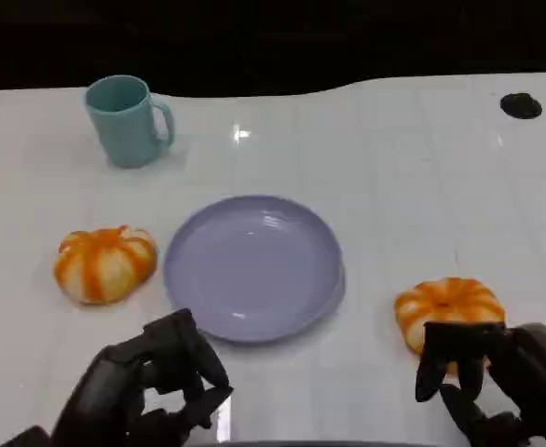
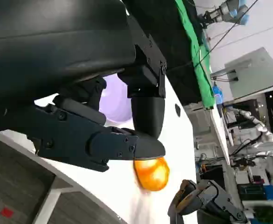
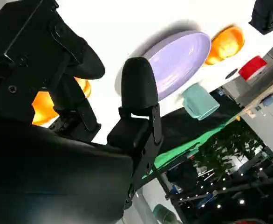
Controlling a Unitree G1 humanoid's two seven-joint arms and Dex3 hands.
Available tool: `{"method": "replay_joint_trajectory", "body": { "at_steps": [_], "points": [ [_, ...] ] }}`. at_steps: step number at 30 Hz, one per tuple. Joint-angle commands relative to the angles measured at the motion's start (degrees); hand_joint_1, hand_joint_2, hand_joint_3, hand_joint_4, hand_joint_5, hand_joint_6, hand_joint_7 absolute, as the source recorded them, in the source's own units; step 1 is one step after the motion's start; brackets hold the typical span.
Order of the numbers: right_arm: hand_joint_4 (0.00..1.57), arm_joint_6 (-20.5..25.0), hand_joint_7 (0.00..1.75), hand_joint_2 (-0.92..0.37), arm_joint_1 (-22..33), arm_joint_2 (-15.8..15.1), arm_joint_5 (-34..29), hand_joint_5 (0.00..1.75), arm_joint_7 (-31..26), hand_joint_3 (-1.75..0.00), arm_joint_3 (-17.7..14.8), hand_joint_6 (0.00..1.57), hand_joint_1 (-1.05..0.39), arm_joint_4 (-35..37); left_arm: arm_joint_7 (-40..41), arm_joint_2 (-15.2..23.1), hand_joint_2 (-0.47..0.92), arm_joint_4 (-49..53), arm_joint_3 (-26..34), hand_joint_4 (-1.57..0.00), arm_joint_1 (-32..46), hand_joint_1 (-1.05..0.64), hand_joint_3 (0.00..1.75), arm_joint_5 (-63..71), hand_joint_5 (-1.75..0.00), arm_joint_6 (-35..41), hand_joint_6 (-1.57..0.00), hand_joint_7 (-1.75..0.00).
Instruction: Grasp the bread from the table and place it into the plate.
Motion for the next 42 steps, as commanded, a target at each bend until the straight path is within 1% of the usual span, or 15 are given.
{"method": "replay_joint_trajectory", "body": {
  "at_steps": [1, 27, 29, 32, 34, 35, 36, 38, 39, 41, 42],
  "points": [
    [0.87, 0.10, 1.46, -0.17, -0.25, -0.81, 0.42, 1.75, -0.13, -1.51, -0.38, 0.77, 0.03, -0.11, 0.09, 0.62, 0.92, 0.36, 0.55, -0.69, -0.07, -0.52, 0.35, -0.26, -1.75, -0.29, -0.58, -1.60],
    [0.86, -0.08, 1.45, -0.17, -0.40, -0.78, 0.00, 1.74, -0.60, -1.50, -0.42, 0.77, 0.04, 0.04, -0.20, 0.62, 0.92, 0.99, 0.78, -0.69, -0.26, -0.52, 0.34, -0.67, -1.75, -0.58, -0.58, -1.59],
    [0.86, 0.22, 1.39, -0.19, -0.31, -0.73, -0.32, 1.74, -0.80, -1.47, -0.55, 0.77, 0.03, -0.29, -0.01, 0.63, 0.92, 1.02, 0.79, -0.69, -0.26, -0.52, 0.34, -0.39, -1.75, -0.63, -0.58, -1.59],
    [0.83, 0.52, 1.25, -0.23, -0.22, -0.57, -0.22, 1.70, -0.96, -1.41, -0.76, 0.79, 0.02, -0.69, -0.20, 0.67, 0.92, 1.19, 0.80, -0.69, -0.35, -0.52, 0.34, -0.53, -1.75, -0.77, -0.58, -1.59],
    [0.80, 0.67, 1.12, -0.24, -0.25, -0.44, -0.43, 1.65, -1.44, -1.36, -1.02, 0.81, 0.01, -0.98, -0.29, 0.68, 0.92, 1.42, 0.79, -0.69, -0.48, -0.52, 0.34, -0.56, -1.75, -0.88, -0.58, -1.60],
    [0.78, 1.06, 1.06, -0.25, -0.22, -0.41, -0.52, 1.58, -1.49, -1.33, -1.20, 0.81, 0.01, -1.47, -0.18, 0.69, 0.92, 1.51, 0.81, -0.69, -0.51, -0.52, 0.34, -0.39, -1.75, -0.92, -0.58, -1.60],
    [0.76, 1.54, 0.96, -0.25, -0.16, -0.39, -0.52, 1.47, -1.45, -1.27, -1.41, 0.81, 0.00, -2.15, -0.13, 0.68, 0.92, 1.55, 0.82, -0.69, -0.52, -0.52, 0.34, -0.35, -1.75, -0.87, -0.58, -1.60],
    [0.72, 2.81, 0.86, -0.25, 0.07, -0.45, -0.60, 1.36, -1.12, -1.22, -1.70, 0.78, -0.02, -3.73, -0.11, 0.71, 0.92, 1.59, 0.86, -0.69, -0.49, -0.52, 0.34, -0.33, -1.75, -0.75, -0.58, -1.59],
    [0.69, 3.28, 0.78, -0.27, 0.13, -0.63, -0.92, 1.28, -1.06, -1.17, -1.77, 0.76, -0.05, -4.38, -0.13, 0.71, 0.92, 1.66, 0.88, -0.69, -0.50, -0.52, 0.34, -0.35, -1.75, -0.79, -0.58, -1.59],
    [0.65, 4.60, 0.70, -0.30, 0.32, -1.00, -1.86, 1.21, -0.69, -1.10, -1.87, 0.73, -0.09, -5.82, -0.21, 0.72, 0.92, 1.77, 0.91, -0.68, -0.50, -0.52, 0.34, -0.46, -1.75, -0.82, -0.58, -1.59],
    [0.56, 5.79, 0.63, -0.35, 0.49, -1.24, -2.61, 1.14, -0.25, -1.02, -1.94, 0.66, -0.15, -6.92, -0.26, 0.73, 0.92, 1.78, 0.93, -0.68, -0.50, -0.52, 0.34, -0.54, -1.75, -0.80, -0.58, -1.59]
  ]
}}
